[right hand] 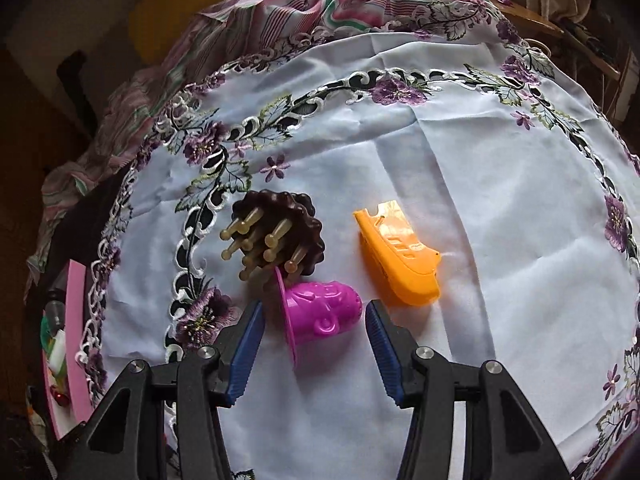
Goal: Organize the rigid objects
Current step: 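Grasp the red puzzle piece with the left tool while the right tool grasps the magenta cup, then carry the red puzzle piece into the tray and open the left tool while the right tool holds the cup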
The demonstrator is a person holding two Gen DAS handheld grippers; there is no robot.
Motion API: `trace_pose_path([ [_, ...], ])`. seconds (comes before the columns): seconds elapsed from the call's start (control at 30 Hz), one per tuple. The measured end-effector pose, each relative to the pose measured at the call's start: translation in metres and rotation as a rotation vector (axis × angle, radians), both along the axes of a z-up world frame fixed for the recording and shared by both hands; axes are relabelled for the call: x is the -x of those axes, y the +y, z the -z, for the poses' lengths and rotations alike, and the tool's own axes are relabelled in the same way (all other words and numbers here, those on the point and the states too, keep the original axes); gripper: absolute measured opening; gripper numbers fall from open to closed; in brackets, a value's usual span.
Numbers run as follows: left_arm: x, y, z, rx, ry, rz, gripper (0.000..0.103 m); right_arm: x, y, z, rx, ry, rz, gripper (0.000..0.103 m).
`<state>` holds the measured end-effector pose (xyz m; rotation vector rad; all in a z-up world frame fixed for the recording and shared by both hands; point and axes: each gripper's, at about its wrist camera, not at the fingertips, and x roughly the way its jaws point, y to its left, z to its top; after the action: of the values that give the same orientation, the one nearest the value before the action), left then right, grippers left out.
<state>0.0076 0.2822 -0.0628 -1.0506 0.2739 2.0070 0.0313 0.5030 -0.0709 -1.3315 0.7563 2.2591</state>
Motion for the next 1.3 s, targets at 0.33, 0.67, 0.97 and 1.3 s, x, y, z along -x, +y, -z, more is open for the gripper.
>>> trace_pose_path([
  [0.33,-0.005,-0.027,-0.008,-0.021,-0.005,-0.042,0.033,0.014,-0.004,0.012,-0.044,-0.054,-0.025,0.045],
  [0.67,-0.008,-0.048,-0.018,-0.038,0.005,-0.075,0.033,0.016,-0.023,0.0,-0.037,-0.011,-0.149,0.014],
  [0.97,-0.01,-0.06,-0.025,-0.047,0.012,-0.094,0.033,0.015,-0.027,-0.004,0.066,0.037,-0.203,0.014],
  [1.3,-0.011,-0.073,-0.029,-0.056,0.012,-0.115,0.033,0.02,-0.032,0.007,0.04,-0.023,-0.226,0.015],
])
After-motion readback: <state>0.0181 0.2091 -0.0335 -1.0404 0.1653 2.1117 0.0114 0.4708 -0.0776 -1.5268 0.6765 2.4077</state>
